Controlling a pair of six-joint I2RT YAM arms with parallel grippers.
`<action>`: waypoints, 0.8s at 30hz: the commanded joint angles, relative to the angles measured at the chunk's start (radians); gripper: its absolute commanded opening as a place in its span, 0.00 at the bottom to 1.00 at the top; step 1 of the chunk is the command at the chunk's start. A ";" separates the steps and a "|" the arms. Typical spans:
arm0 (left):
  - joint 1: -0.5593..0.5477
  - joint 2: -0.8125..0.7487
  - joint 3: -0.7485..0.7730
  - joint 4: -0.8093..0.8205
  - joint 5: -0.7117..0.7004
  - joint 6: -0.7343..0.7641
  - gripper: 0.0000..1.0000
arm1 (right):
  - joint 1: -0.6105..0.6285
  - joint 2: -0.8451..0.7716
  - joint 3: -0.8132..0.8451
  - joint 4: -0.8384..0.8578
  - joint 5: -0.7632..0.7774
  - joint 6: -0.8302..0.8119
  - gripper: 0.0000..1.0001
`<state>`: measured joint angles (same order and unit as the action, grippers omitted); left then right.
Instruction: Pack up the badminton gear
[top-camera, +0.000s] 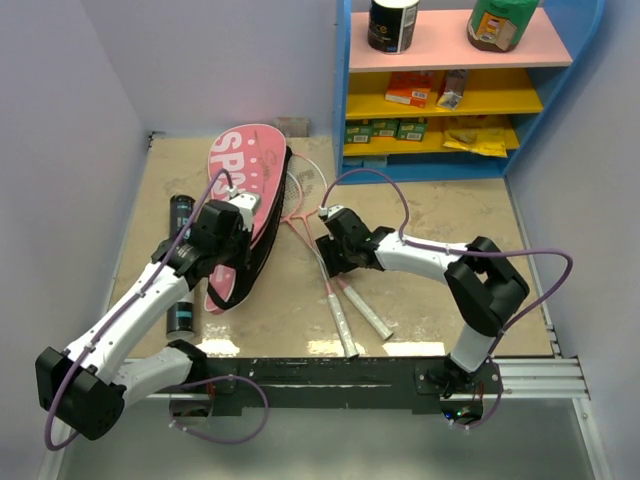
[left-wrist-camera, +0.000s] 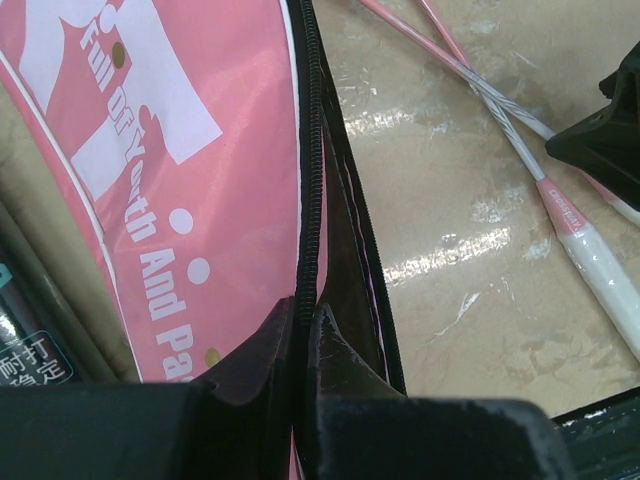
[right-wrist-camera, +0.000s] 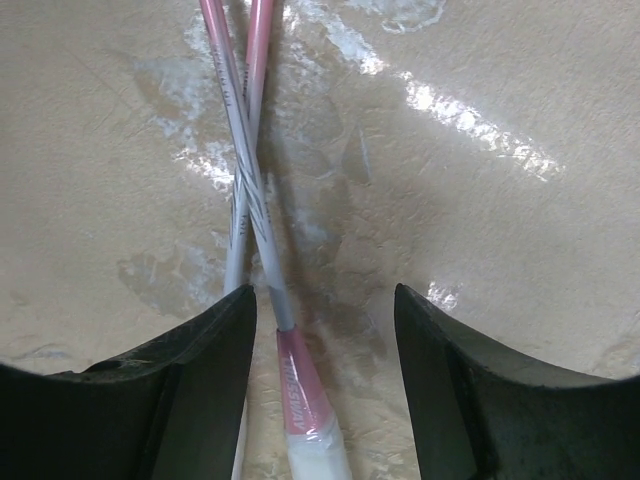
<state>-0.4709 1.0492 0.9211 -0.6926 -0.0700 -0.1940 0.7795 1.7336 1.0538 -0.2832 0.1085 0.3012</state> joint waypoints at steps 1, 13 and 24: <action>0.003 -0.009 -0.010 0.068 0.041 -0.025 0.00 | 0.023 0.004 0.008 0.033 -0.017 -0.016 0.59; 0.003 -0.066 -0.050 0.117 0.064 -0.081 0.03 | 0.037 0.050 -0.026 0.026 0.062 -0.016 0.38; 0.003 -0.066 -0.039 0.117 0.018 -0.076 0.00 | 0.041 0.005 -0.020 0.001 0.072 0.009 0.00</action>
<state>-0.4709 1.0019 0.8700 -0.6285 -0.0357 -0.2523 0.8188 1.7790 1.0409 -0.2584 0.1604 0.2985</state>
